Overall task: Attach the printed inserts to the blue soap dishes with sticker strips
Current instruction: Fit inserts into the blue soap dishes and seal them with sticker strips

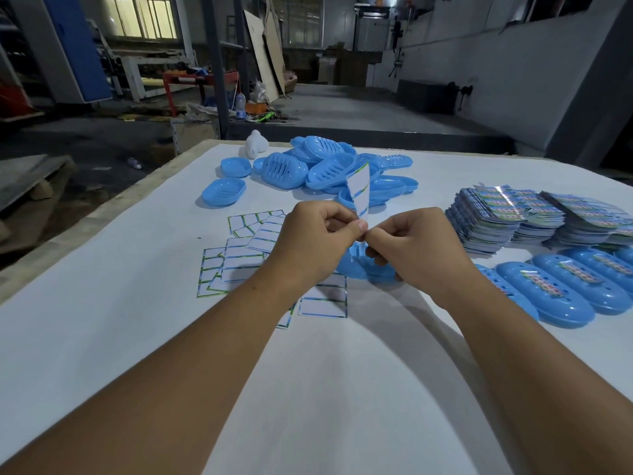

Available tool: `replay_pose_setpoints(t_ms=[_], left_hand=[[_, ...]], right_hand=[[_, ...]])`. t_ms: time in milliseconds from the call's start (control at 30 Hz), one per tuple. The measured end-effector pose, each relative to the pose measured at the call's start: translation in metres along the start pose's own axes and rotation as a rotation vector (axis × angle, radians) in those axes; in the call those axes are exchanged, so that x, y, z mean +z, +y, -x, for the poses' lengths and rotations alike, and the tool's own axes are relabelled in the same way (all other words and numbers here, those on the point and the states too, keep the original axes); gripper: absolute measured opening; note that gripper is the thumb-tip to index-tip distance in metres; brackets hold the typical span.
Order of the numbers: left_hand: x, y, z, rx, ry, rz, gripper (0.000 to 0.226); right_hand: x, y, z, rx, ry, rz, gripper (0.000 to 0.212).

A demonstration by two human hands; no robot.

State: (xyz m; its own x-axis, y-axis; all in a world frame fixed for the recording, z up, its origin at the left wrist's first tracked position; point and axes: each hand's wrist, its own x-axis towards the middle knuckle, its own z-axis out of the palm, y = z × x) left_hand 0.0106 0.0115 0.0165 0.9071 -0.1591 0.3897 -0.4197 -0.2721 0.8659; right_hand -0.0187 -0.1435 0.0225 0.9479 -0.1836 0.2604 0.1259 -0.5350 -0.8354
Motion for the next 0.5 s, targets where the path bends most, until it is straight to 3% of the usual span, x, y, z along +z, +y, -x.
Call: replay_pose_setpoints(t_ms=[500], left_hand=[[-0.0004, -0.0013, 0.0, -0.072, -0.033, 0.111, 0.011]], right_hand=[[-0.0009, -0.0008, 0.002, -0.036, -0.009, 0.012, 0.029]])
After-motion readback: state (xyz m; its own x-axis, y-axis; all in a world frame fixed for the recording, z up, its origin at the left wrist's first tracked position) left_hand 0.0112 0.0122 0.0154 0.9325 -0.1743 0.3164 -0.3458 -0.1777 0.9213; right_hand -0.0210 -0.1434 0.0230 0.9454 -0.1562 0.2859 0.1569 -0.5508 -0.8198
